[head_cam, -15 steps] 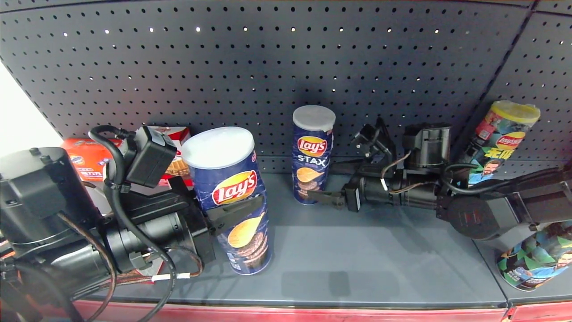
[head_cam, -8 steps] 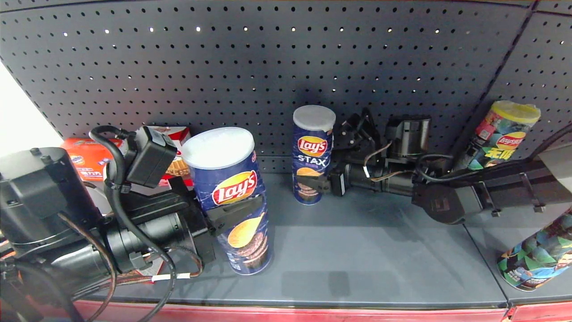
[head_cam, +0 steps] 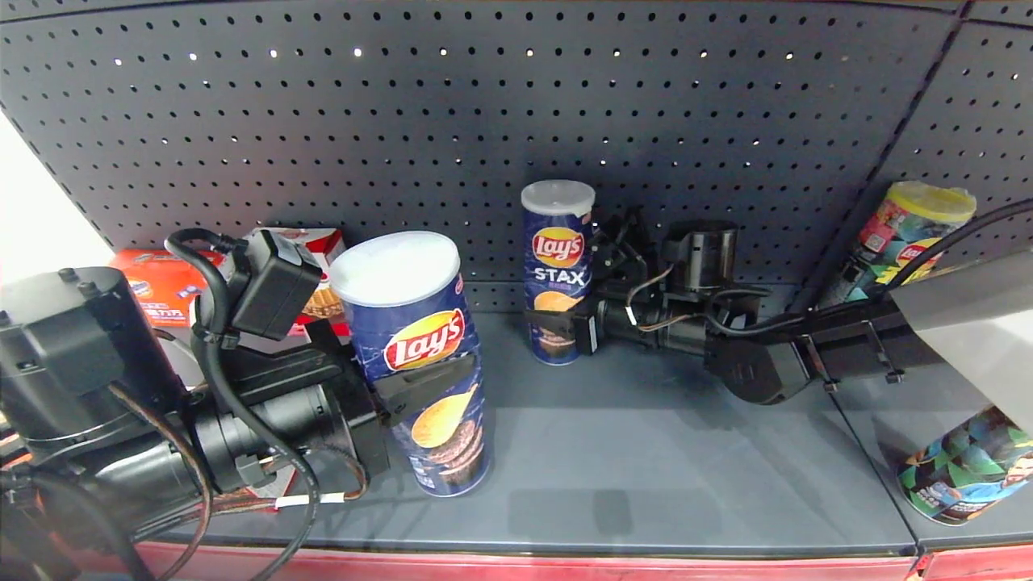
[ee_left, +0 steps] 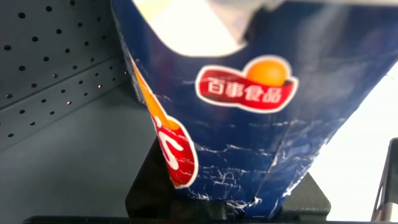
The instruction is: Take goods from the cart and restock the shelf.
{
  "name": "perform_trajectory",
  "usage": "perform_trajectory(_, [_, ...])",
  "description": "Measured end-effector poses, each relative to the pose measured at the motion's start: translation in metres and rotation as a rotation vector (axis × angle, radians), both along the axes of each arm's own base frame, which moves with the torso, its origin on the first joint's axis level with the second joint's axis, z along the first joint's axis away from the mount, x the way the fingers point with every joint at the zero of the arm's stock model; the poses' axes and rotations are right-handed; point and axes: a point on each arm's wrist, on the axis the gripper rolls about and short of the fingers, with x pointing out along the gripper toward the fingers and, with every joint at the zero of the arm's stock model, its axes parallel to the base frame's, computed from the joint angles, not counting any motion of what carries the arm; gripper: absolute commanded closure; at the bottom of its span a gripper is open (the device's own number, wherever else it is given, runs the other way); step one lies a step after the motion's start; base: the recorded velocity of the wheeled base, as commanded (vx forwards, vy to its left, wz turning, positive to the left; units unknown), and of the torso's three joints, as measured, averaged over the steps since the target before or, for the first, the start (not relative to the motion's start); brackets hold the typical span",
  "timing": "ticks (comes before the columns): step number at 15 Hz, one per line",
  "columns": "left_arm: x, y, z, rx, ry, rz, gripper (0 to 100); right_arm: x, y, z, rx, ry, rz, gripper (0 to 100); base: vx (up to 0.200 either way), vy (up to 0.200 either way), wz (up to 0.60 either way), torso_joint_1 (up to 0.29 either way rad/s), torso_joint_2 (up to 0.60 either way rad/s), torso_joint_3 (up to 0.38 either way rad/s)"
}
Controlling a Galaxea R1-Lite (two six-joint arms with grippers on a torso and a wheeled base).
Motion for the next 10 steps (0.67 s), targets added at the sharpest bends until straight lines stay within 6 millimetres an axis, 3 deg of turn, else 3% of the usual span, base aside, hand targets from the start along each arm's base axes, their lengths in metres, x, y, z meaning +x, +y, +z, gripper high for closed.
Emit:
perform_trajectory(5, [0.000,0.000,0.000,0.000,0.000,0.002,100,-0.008,-0.003,0.000,-0.006,0.015,0.016,100,0.000,0.000,0.00,0.000,0.00,0.000])
perform_trajectory(10, [0.000,0.001,0.002,-0.004,-0.005,0.002,100,-0.047,-0.018,0.018,0.028,-0.039,0.068,100,0.000,0.000,0.00,0.000,0.00,0.000])
